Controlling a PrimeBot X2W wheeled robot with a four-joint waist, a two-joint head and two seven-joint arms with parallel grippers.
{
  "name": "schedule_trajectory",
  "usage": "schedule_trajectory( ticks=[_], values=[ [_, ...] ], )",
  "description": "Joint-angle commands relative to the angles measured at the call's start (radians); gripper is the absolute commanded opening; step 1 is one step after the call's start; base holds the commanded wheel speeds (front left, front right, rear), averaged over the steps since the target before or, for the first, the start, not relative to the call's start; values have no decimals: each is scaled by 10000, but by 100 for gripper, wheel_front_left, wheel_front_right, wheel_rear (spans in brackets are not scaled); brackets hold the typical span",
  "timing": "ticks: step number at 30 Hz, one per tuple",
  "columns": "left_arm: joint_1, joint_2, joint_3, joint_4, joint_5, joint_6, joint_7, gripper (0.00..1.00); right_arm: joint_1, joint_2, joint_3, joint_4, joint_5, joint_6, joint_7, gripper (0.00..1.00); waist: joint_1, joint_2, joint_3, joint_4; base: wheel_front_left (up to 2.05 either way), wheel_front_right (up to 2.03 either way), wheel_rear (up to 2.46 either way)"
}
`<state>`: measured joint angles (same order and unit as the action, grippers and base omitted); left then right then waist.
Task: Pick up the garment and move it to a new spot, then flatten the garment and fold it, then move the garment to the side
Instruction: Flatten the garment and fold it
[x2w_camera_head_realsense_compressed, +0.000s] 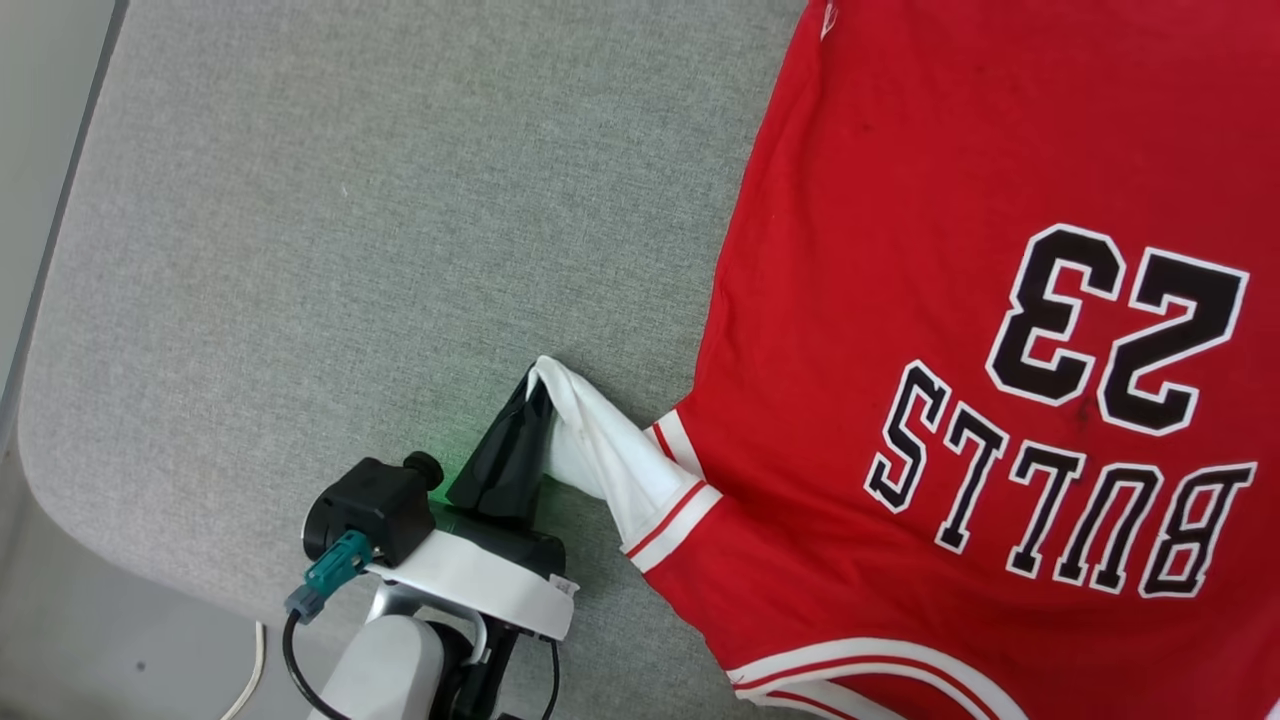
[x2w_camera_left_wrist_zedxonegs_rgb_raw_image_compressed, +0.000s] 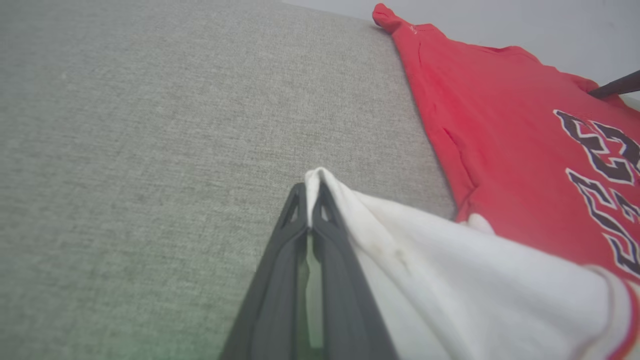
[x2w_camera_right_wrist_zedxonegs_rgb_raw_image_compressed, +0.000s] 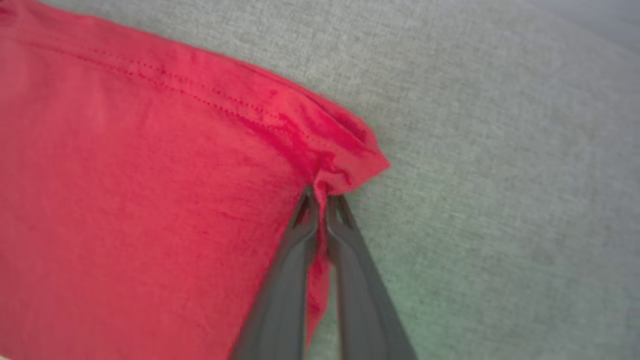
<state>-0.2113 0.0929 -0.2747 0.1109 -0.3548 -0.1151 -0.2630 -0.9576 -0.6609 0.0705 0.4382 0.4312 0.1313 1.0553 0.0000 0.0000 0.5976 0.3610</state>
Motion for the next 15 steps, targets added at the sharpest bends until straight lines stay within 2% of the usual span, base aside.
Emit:
schedule_trajectory(
  ticks=[1, 7, 15],
  values=[
    [4, -24, 115, 72, 72, -45, -25, 0, 373, 145, 112, 119, -33, -11, -136, 0, 0, 0, -186, -90, 0, 0, 0],
    [372, 5, 454, 269, 206, -85, -25, 0, 254, 101, 497, -429, 408, -10, -1259, 0, 0, 0, -1003, -462, 0, 0, 0],
    [1113, 198, 860, 426, 349, -111, -25, 0, 1740, -901, 1375, -1465, 1640, -11, -2618, 0, 0, 0, -2386, -1123, 0, 0, 0]
  ],
)
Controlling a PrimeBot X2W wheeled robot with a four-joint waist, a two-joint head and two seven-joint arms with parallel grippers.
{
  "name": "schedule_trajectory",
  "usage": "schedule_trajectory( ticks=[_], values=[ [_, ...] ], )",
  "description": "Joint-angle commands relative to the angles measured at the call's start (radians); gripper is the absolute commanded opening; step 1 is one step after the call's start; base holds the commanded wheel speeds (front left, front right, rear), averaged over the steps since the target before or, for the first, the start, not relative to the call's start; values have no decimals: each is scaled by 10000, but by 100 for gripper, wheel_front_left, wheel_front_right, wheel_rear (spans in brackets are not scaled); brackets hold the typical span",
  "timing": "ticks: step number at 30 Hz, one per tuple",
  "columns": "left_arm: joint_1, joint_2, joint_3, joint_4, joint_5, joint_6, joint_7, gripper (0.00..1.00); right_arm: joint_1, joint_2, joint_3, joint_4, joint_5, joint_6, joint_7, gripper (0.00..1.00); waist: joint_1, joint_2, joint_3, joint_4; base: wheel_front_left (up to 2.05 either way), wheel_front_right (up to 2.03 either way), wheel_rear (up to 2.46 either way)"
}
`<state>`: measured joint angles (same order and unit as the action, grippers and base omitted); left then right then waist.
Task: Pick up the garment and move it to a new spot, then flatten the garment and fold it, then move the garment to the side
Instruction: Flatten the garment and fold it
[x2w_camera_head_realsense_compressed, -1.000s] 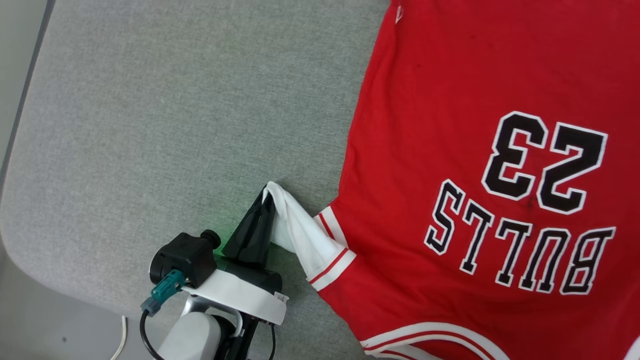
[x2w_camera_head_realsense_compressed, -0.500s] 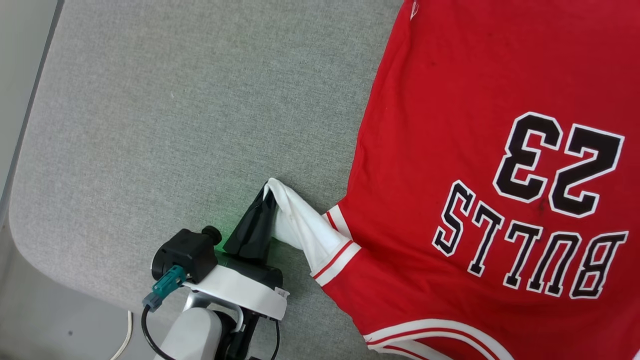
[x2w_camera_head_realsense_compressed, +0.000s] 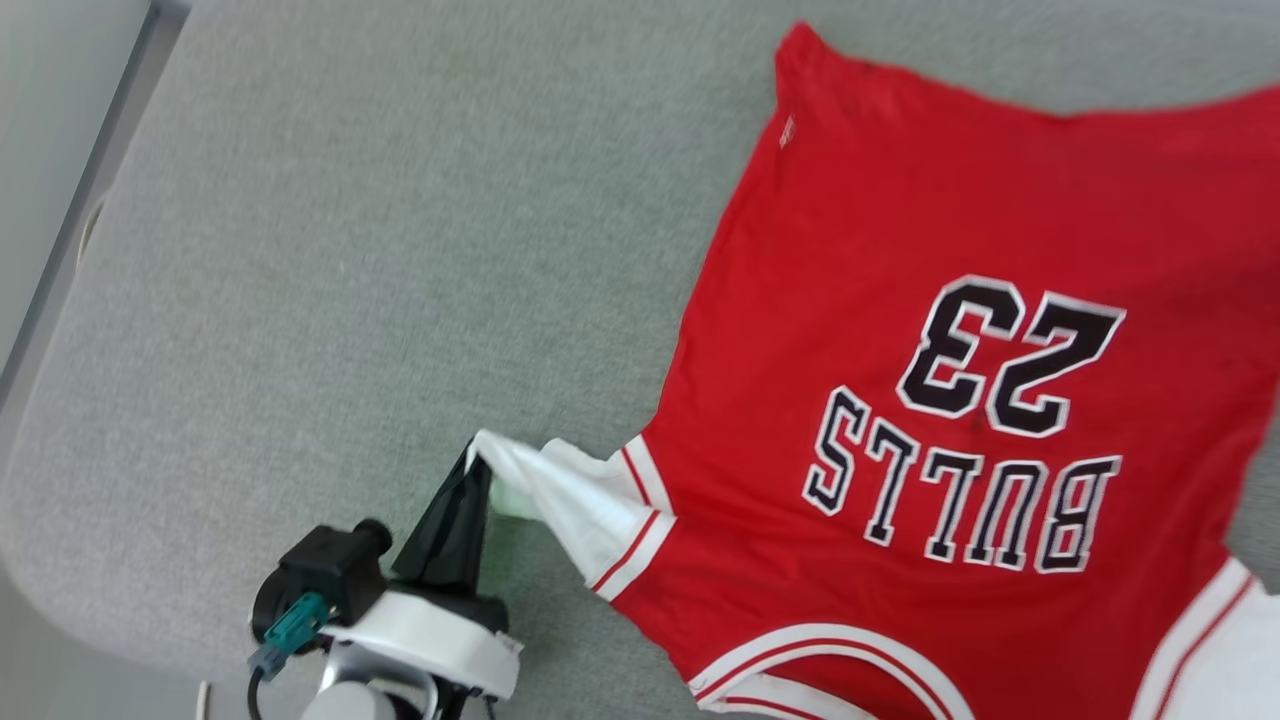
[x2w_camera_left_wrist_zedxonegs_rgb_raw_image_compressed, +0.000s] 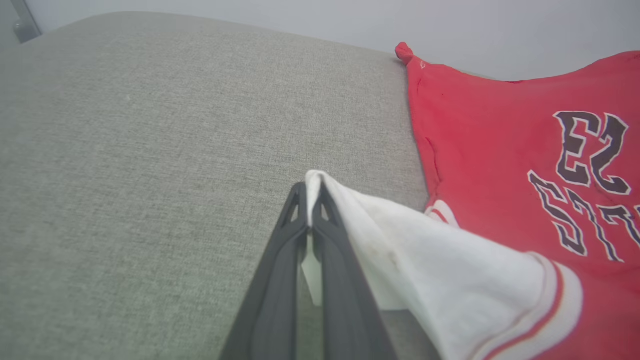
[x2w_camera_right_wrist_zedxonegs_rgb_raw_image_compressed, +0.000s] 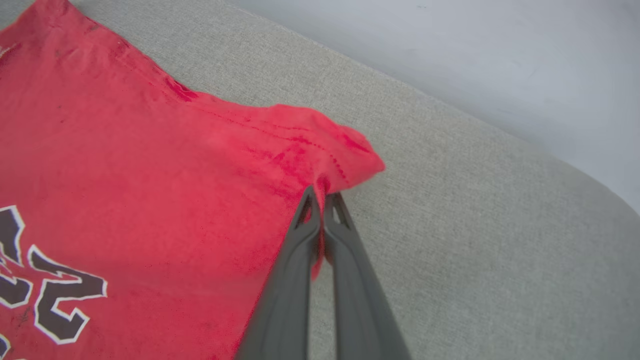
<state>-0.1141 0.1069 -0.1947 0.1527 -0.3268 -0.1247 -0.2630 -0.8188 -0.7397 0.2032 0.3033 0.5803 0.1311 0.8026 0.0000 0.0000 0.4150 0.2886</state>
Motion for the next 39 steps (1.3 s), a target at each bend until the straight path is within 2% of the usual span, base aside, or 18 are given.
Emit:
schedule_trajectory(
  ticks=[1, 7, 8, 10, 14, 21, 22, 29, 33, 34, 35, 36, 39],
  values=[
    [263, 69, 138, 26, 71, -5, -25, 0, 662, -183, 88, -264, 357, -8, -254, 0, 0, 0, -755, -518, 0, 0, 0],
    [875, 198, 394, 99, 116, 73, -25, 0, 2739, -805, -227, -1376, 1023, -9, -967, 0, 0, 0, -1562, -1050, 0, 0, 0],
    [1150, 272, 493, 143, 141, 118, -25, 0, 4042, -794, -697, -1928, 1161, -9, -1153, 0, 0, 0, -1902, -1327, 0, 0, 0],
    [1289, 297, 525, 160, 129, 142, -25, 0, 4950, -665, -1174, -2206, 1160, -9, -1287, 0, 0, 0, -2074, -1466, 0, 0, 0],
    [1486, 370, 584, 188, 109, 187, -25, 0, 6900, -216, -2101, -2627, 1069, -9, -1367, 0, 0, 0, -2297, -1694, 0, 0, 0],
    [1692, 504, 608, 184, 50, 282, 14, 0, 9800, 971, -3346, -3030, 890, -9, -1244, 0, 0, 0, -2501, -1945, 0, 0, 0],
    [1692, 504, 608, 184, 50, 282, 14, 0, 9800, 971, -3346, -3030, 890, -9, -1244, 0, 0, 0, -2501, -1945, 0, 0, 0],
    [1709, 594, 597, 184, 16, 368, 82, 0, 11568, 2087, -3563, -2634, 618, -9, -919, 0, 0, 0, -2598, -2009, 0, 0, 0],
    [1717, 606, 572, 167, -1, 387, 87, 0, 11724, 2568, -3477, -2250, 713, -9, -1143, 0, 0, 0, -2688, -2039, 0, 0, 0],
    [1752, 616, 578, 154, -13, 410, 92, 0, 11650, 2610, -3511, -2264, 702, -8, -1302, 12, 0, 0, -2717, -2060, 0, 0, 0],
    [1783, 628, 586, 134, -11, 433, 98, 0, 11547, 2654, -3568, -2280, 687, -8, -1474, 74, 0, 0, -2740, -2082, 0, 0, 0],
    [1806, 639, 587, 99, -1, 450, 101, 0, 11424, 2643, -3612, -2336, 658, -8, -1628, 100, 0, 0, -2760, -2100, 0, 0, 0],
    [1856, 658, 559, 0, 11, 488, 148, 0, 11127, 2415, -3735, -2668, 581, -8, -2040, 100, 0, 0, -2814, -2138, 0, 0, 0]
  ],
)
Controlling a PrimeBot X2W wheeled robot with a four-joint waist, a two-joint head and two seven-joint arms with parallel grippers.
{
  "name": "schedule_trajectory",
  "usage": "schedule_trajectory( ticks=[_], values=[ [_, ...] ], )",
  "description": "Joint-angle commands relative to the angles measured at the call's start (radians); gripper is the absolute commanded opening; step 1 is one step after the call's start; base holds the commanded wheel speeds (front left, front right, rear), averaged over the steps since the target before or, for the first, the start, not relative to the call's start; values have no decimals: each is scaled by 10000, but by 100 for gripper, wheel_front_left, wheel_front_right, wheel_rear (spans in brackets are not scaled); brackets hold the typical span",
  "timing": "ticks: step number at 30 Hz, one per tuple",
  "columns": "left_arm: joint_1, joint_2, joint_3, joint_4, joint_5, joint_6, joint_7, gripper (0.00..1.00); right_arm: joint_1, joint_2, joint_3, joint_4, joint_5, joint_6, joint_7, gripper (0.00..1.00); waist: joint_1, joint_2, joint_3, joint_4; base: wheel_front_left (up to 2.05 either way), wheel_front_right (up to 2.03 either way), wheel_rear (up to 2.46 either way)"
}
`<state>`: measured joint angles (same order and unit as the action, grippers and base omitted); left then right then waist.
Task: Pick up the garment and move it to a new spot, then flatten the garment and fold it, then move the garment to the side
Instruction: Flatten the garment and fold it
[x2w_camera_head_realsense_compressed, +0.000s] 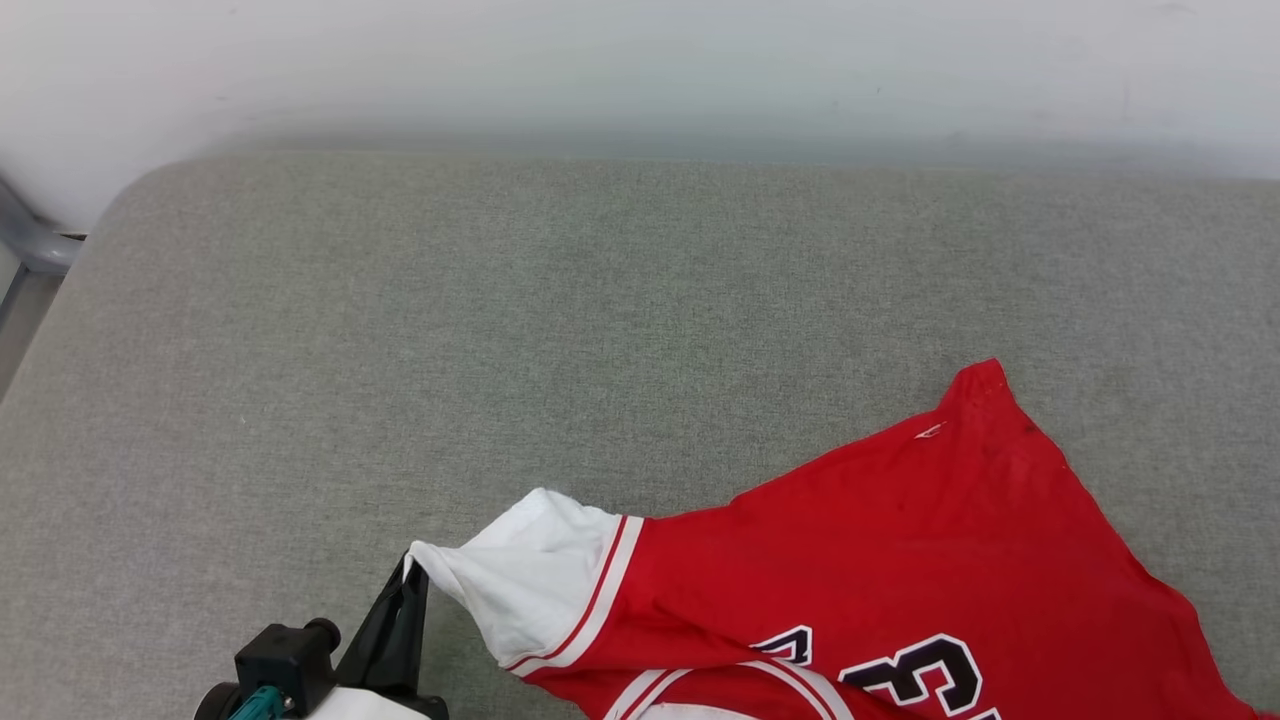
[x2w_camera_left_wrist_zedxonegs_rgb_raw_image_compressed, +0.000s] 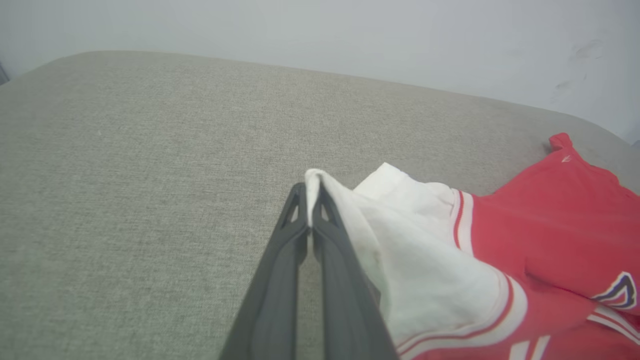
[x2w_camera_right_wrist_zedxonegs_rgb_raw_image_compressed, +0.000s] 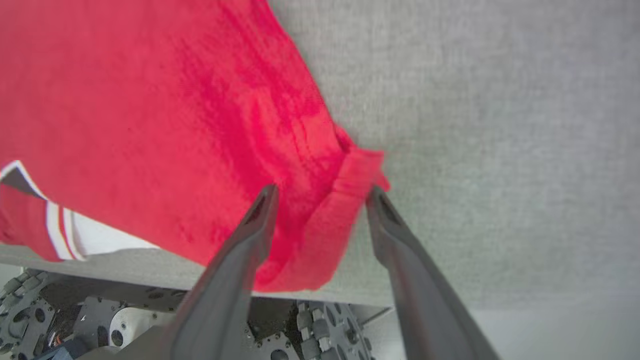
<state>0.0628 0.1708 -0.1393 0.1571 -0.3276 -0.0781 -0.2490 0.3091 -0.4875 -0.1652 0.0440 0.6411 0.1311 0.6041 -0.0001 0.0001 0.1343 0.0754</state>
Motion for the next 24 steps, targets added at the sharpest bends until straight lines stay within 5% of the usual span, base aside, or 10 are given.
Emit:
schedule_trajectory(
  ticks=[1, 13, 24],
  values=[
    [97, 22, -4, -81, 20, 44, 24, 0, -273, -167, -98, -223, -79, -8, -199, 100, 1, -1, -18, -10, 0, 0, 0],
    [-261, 3, -320, -495, 126, 107, 149, 0, -3004, -1050, 113, -2175, -527, -8, -731, 100, 1, -1, 356, 386, 0, 0, 0],
    [-951, -180, -702, -577, 227, 4, 51, 0, -6734, -2372, 3583, -1301, -489, -9, 1873, 100, 1, -1, 1198, 943, 0, 0, 0]
  ],
)
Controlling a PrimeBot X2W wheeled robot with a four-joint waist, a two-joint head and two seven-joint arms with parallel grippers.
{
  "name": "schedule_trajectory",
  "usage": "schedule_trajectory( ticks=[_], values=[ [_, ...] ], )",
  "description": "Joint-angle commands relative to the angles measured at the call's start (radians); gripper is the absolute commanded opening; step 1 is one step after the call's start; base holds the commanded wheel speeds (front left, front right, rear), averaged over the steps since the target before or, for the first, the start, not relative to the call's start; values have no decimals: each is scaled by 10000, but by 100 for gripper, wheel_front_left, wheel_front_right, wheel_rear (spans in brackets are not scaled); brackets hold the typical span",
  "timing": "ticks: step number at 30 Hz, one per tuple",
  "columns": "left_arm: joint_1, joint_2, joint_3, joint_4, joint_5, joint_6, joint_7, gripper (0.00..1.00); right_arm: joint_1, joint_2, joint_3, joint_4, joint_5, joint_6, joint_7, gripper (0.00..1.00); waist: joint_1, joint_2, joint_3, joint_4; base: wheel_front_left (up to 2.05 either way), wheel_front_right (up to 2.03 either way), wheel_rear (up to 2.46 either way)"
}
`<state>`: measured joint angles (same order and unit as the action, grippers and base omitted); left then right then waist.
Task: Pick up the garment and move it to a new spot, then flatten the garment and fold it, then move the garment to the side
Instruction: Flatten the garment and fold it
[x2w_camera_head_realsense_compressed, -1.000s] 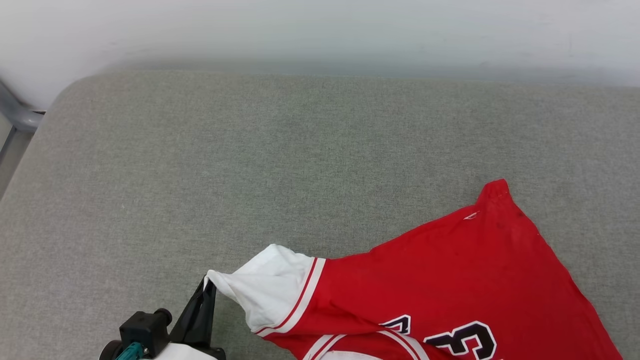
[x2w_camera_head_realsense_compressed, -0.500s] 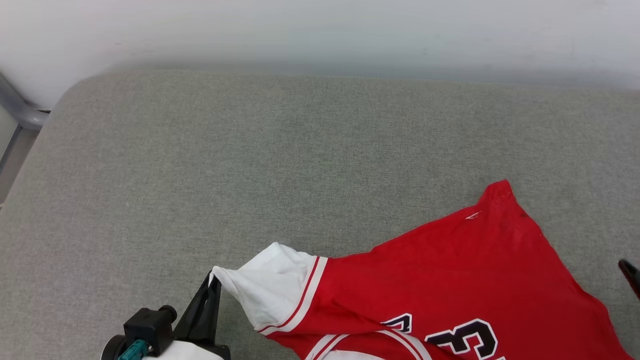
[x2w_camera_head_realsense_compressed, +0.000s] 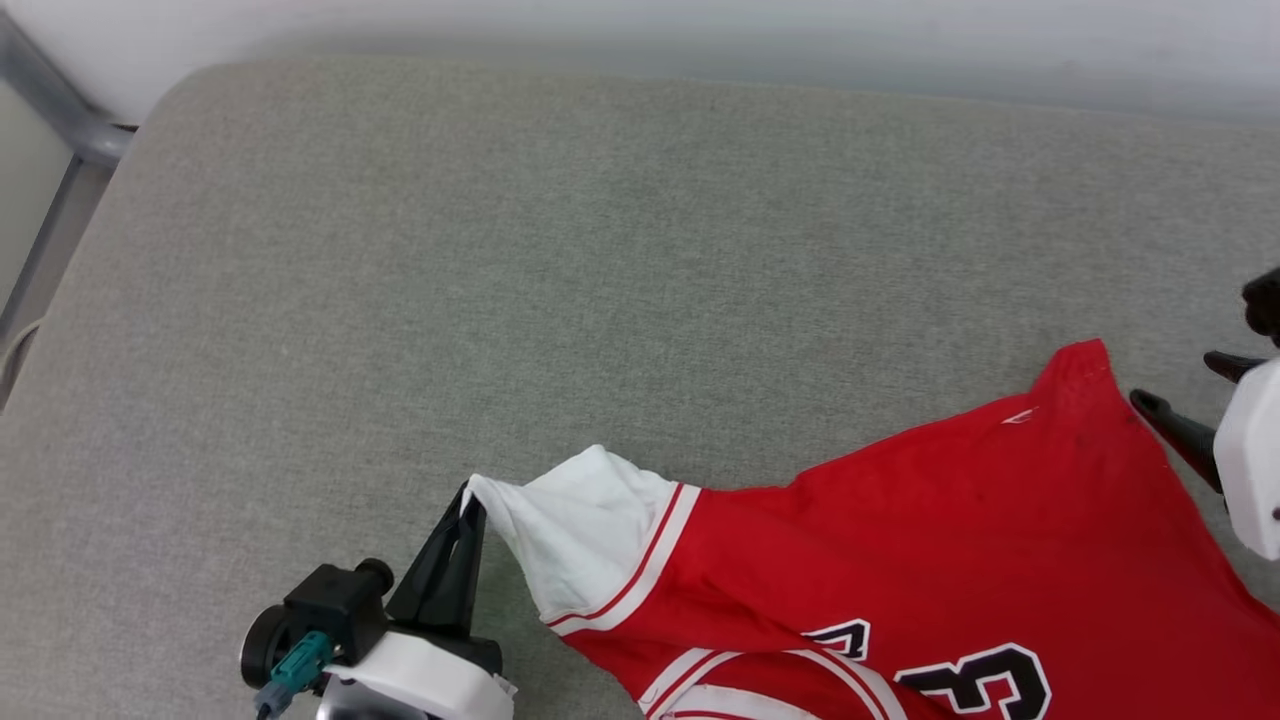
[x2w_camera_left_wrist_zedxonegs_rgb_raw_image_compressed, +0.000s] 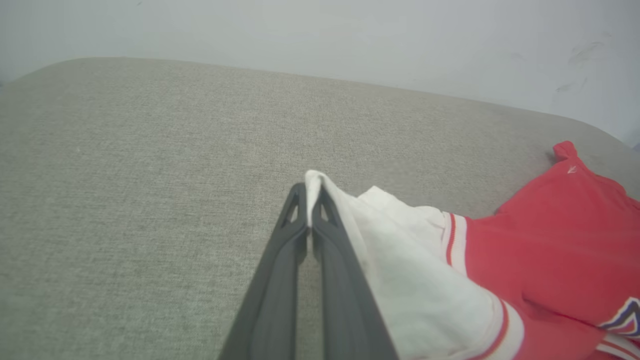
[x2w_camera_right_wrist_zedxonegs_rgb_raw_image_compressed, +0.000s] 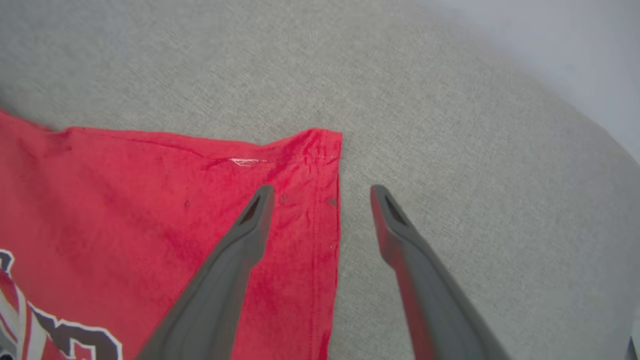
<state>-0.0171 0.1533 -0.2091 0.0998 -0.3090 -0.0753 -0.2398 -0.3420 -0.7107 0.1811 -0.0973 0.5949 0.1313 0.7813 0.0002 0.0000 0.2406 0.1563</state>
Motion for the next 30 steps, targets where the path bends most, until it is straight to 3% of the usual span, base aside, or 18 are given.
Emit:
schedule_trajectory(
  ticks=[1, 7, 12, 19, 20, 21, 22, 30],
  values=[
    [-199, -37, -41, 18, 40, -35, -59, 0, -449, -249, 416, 335, -53, -13, 339, 100, -2, 0, 185, 185, 0, 0, 0],
    [-473, -203, -231, 125, 35, -109, -135, 0, -1836, -152, 1599, 1958, -78, -11, 1115, 100, -2, 0, 553, 448, 0, 0, 0],
    [-755, -295, -358, 232, 39, -136, -189, 0, -2541, 345, 2107, 3506, -324, -11, 718, 100, -2, 0, 899, 639, 0, 0, 0],
    [-972, -374, -430, 455, 34, -185, -236, 0, -2221, 795, 3330, 5223, 23, -7, 388, 100, -2, 0, 1045, 767, 0, 0, 0],
    [-960, -370, -409, 477, 26, -190, -243, 0, -2214, 829, 3394, 5319, 149, -5, 224, 92, -2, 0, 1031, 753, 0, 0, 0],
    [-940, -359, -379, 506, 17, -189, -250, 0, -2235, 845, 3436, 5391, 242, -5, 47, 18, -2, 0, 1001, 725, 0, 0, 0],
    [-902, -344, -342, 527, 4, -183, -255, 0, -2260, 840, 3497, 5442, 347, -3, -90, 0, -2, 0, 959, 686, 0, 0, 0],
    [-780, -167, -181, 516, 134, -171, -271, 0, -3032, 371, 3608, 5034, 648, -13, -2366, 0, -2, 0, 332, 256, 0, 0, 0]
  ],
)
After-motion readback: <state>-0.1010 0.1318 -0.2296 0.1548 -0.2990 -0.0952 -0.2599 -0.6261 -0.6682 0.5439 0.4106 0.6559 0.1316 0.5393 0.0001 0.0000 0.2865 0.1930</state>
